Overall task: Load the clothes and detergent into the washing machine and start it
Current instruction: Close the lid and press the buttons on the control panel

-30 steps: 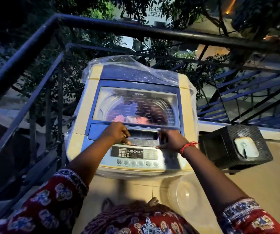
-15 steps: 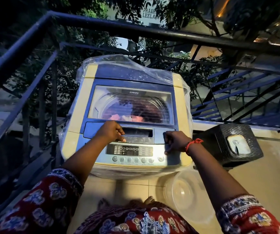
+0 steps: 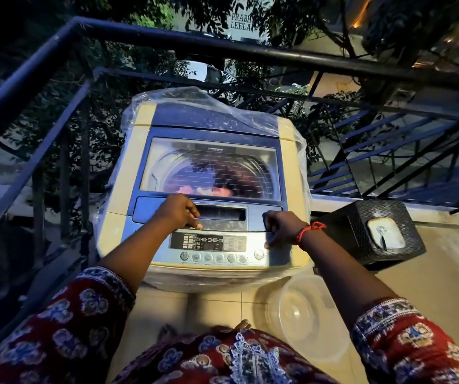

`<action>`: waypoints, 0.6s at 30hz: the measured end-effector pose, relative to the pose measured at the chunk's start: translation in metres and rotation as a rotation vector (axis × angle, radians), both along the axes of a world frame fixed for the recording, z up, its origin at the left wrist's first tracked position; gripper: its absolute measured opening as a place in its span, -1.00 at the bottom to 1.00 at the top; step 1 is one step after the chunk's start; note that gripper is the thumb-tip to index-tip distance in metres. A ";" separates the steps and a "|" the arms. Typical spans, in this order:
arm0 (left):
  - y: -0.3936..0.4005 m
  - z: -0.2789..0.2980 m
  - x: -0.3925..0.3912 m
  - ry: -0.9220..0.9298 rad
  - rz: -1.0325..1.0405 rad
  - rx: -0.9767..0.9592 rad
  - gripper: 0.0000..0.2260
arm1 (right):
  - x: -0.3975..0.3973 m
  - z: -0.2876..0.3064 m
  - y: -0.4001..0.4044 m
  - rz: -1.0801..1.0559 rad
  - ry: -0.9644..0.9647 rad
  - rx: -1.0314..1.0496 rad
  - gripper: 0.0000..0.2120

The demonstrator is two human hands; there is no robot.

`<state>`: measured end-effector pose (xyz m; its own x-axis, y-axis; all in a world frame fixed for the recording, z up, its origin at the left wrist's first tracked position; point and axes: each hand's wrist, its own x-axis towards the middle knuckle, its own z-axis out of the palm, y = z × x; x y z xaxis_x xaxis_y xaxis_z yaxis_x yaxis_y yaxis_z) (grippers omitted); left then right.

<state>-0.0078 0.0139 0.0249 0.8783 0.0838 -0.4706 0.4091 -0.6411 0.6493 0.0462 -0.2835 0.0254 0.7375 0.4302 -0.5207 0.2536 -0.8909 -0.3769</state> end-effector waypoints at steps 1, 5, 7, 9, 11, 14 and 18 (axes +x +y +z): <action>0.000 0.000 0.000 -0.005 -0.001 0.011 -0.73 | 0.001 0.000 0.001 0.008 0.003 -0.010 -0.55; -0.003 0.000 -0.004 -0.025 0.003 0.043 -0.75 | 0.002 0.004 0.003 0.042 0.004 -0.051 -0.53; -0.003 0.000 -0.006 -0.028 0.010 0.049 -0.75 | 0.004 0.003 0.002 0.050 0.014 -0.056 -0.53; -0.004 0.000 -0.007 -0.029 0.017 0.051 -0.74 | 0.005 0.001 0.001 0.064 0.021 -0.051 -0.53; -0.004 -0.001 -0.008 -0.028 0.024 0.051 -0.74 | 0.007 -0.001 0.001 0.071 0.027 -0.050 -0.53; -0.004 -0.002 -0.009 -0.031 0.026 0.048 -0.75 | 0.007 0.002 0.003 0.069 0.028 -0.050 -0.53; -0.002 -0.005 -0.010 -0.048 0.003 0.048 -0.75 | -0.002 0.002 0.004 0.030 0.003 -0.042 -0.41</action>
<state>-0.0178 0.0114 0.0203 0.8995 0.1075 -0.4235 0.3800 -0.6707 0.6369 0.0444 -0.2793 0.0272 0.7230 0.4297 -0.5410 0.2792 -0.8980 -0.3402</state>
